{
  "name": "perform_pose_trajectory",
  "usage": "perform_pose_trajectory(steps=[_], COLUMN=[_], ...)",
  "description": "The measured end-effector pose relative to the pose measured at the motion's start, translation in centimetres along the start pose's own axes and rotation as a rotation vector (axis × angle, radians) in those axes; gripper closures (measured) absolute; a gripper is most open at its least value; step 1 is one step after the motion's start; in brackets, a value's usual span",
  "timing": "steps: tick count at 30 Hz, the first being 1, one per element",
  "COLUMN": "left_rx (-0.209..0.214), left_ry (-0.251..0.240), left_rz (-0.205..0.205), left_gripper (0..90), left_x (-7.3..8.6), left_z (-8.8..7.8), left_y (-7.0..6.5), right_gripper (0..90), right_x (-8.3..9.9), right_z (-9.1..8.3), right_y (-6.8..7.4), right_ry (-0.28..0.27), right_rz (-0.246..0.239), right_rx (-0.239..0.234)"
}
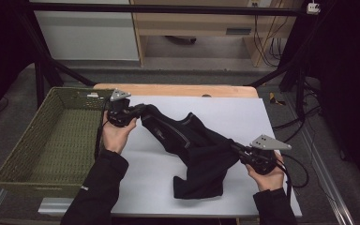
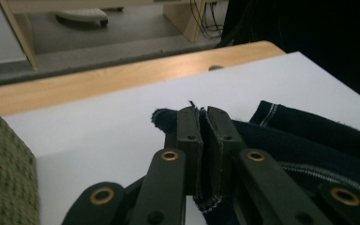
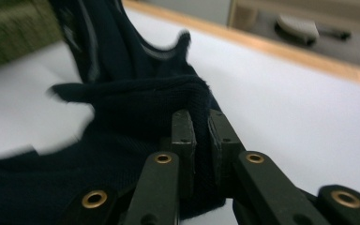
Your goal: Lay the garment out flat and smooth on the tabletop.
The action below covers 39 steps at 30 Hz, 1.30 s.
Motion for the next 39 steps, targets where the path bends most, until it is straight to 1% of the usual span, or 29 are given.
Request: perform_pose_trajectory(steps=[1, 2, 3, 4, 5, 6, 7, 9, 11, 12, 14, 15, 17, 18, 21, 23, 24, 26, 27, 28, 30, 32, 34, 38, 39], left_rx=[0.013, 0.018, 0.012, 0.018, 0.035, 0.050, 0.062, 0.093, 0.114, 0.134, 0.170, 0.185, 0.219, 0.238, 0.274, 0.283, 0.288, 0.298, 0.302, 0.303, 0.307, 0.312, 0.314, 0.324, 0.327], left_ry=[0.009, 0.013, 0.010, 0.009, 0.019, 0.024, 0.023, 0.019, 0.018, 0.025, 0.043, 0.054, 0.072, 0.086, 0.122, 0.150, 0.167, 0.191, 0.199, 0.206, 0.213, 0.221, 0.228, 0.222, 0.220], left_rz=[-0.007, -0.008, -0.009, -0.016, -0.024, -0.021, -0.009, 0.003, 0.030, 0.044, 0.088, 0.109, 0.134, 0.142, 0.178, 0.208, 0.224, 0.244, 0.252, 0.258, 0.272, 0.275, 0.283, 0.278, 0.279], left_gripper=[81.4, 79.5, 77.1, 71.4, 65.3, 61.5, 57.1, 46.8, 39.4, 35.9, 31.2, 29.1, 28.6, 28.2, 28.0, 29.0, 29.2, 31.7, 33.8, 36.1, 40.8, 45.0, 49.0, 54.8, 55.5], left_x=[0.5, 1.0, 1.3, 1.7, 2.1, 2.4, 2.7, 3.4, 4.3, 4.8, 5.9, 6.5, 7.5, 8.0, 9.3, 10.2, 10.6, 11.3, 11.5, 11.8, 12.1, 12.4, 12.5, 12.8, 12.9], left_z=[0.3, 0.6, 0.8, 0.9, 0.8, 0.7, 0.5, 0.1, -0.3, -0.4, -0.3, -0.2, 0.1, 0.4, 1.2, 2.0, 2.3, 2.9, 3.2, 3.5, 3.8, 4.0, 4.0, 3.9, 3.9], left_y=[-0.1, -0.2, -0.2, -0.3, -0.5, -0.8, -1.1, -1.9, -3.1, -3.9, -5.5, -6.3, -7.9, -8.6, -10.6, -11.6, -12.1, -12.8, -13.1, -13.4, -13.7, -13.8, -13.8, -13.8, -13.8], right_gripper=[82.2, 82.0, 81.4, 80.3, 78.7, 76.0, 71.5, 64.2, 58.1, 55.7, 51.0, 47.8, 43.0, 41.0, 35.5, 33.5, 33.1, 32.3, 32.7, 35.6, 45.8, 57.7, 66.9, 88.9, 89.0], right_x=[0.9, 1.8, 2.5, 3.1, 3.5, 3.6, 3.6, 3.1, 2.2, 1.8, 0.8, 0.2, -0.7, -1.1, -2.0, -2.3, -2.3, -1.8, -1.5, -1.1, -0.4, 0.1, 0.3, 0.1, 0.1], right_z=[0.2, 0.5, 0.9, 1.2, 1.5, 1.6, 1.7, 1.4, 0.9, 0.6, 0.3, 0.3, 0.4, 0.5, 0.9, 1.6, 2.0, 3.1, 3.6, 4.0, 4.4, 4.1, 3.2, 0.8, 0.1], right_y=[-0.6, -1.2, -1.7, -2.2, -2.5, -2.7, -2.8, -2.7, -2.4, -2.2, -1.4, -0.9, 0.2, 0.7, 2.0, 2.7, 2.9, 3.3, 3.5, 3.5, 3.5, 3.4, 3.1, 2.5, 2.3], right_ry=[0.025, 0.057, 0.091, 0.115, 0.132, 0.132, 0.125, 0.101, 0.068, 0.044, 0.011, -0.009, -0.036, -0.040, -0.050, -0.047, -0.040, 0.001, 0.024, 0.042, 0.085, 0.115, 0.118, 0.091, 0.088], right_rz=[0.012, 0.026, 0.033, 0.048, 0.064, 0.075, 0.088, 0.084, 0.066, 0.063, 0.051, 0.044, 0.025, 0.012, -0.024, -0.024, -0.026, -0.019, -0.022, -0.030, -0.043, -0.052, -0.043, -0.013, -0.013], right_rx=[0.017, 0.038, 0.060, 0.076, 0.084, 0.083, 0.081, 0.094, 0.088, 0.085, 0.056, 0.041, 0.010, 0.005, -0.022, -0.045, -0.060, -0.079, -0.082, -0.081, -0.078, -0.066, -0.071, -0.086, -0.089])
Point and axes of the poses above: each handheld gripper's, and its own axes: z roughly forward along the jaws, x roughly out of its underside, y roughly to its left, the point moved 7 cm from there along z, roughly forward along the jaws, and after that the axes turned 7 degrees about -x, right-handed, at the moved point
